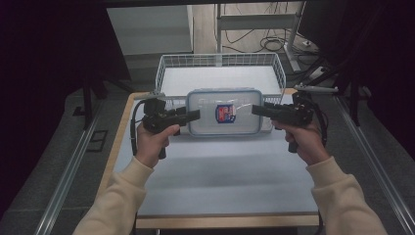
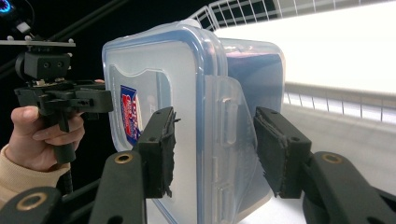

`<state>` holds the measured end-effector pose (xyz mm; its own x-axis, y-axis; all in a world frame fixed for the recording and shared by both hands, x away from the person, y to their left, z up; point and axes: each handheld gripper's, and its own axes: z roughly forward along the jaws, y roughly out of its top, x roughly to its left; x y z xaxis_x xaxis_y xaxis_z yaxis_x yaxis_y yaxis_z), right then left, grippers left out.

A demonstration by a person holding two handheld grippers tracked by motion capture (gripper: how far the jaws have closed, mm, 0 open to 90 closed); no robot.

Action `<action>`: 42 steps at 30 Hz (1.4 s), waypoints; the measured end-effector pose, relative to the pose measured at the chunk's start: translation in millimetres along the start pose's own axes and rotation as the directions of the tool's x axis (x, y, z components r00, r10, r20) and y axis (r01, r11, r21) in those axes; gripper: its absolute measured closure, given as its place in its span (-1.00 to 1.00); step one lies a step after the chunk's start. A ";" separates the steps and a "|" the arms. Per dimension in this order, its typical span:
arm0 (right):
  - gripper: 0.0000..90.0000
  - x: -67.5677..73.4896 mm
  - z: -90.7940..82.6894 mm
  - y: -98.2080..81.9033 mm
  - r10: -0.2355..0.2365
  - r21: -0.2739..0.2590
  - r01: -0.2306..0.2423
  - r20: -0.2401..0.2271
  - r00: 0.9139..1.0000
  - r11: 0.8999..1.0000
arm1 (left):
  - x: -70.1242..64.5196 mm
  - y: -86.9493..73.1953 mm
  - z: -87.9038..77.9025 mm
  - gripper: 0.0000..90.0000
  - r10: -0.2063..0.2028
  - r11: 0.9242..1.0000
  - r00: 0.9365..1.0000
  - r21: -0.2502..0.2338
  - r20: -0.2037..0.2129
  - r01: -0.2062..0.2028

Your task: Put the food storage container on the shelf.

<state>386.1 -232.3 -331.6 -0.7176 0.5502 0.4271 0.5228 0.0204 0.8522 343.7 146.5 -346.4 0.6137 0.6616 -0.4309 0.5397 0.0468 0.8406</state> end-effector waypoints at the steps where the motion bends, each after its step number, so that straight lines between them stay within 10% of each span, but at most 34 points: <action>1: 0.10 0.1 0.4 3.5 -0.004 -0.004 0.004 -0.001 1.000 1.000 | -0.9 8.5 -1.8 0.04 0.014 1.000 1.000 -0.008 -0.006 -0.014; 21: 0.10 -19.1 33.0 75.4 -0.008 -0.018 0.008 -0.002 1.000 1.000 | 35.3 72.0 11.1 0.04 -0.008 1.000 1.000 -0.029 -0.005 0.008; 42: 0.10 -62.7 65.4 93.4 0.102 0.006 -0.102 0.027 0.994 0.995 | 78.3 92.3 47.0 0.03 -0.094 0.996 0.996 0.011 0.002 0.094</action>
<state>510.0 -210.4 -298.6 -0.6478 0.5719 0.5032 0.5958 -0.0312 0.8025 468.6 167.5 -318.1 0.5615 0.6528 -0.5085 0.6012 0.1004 0.7928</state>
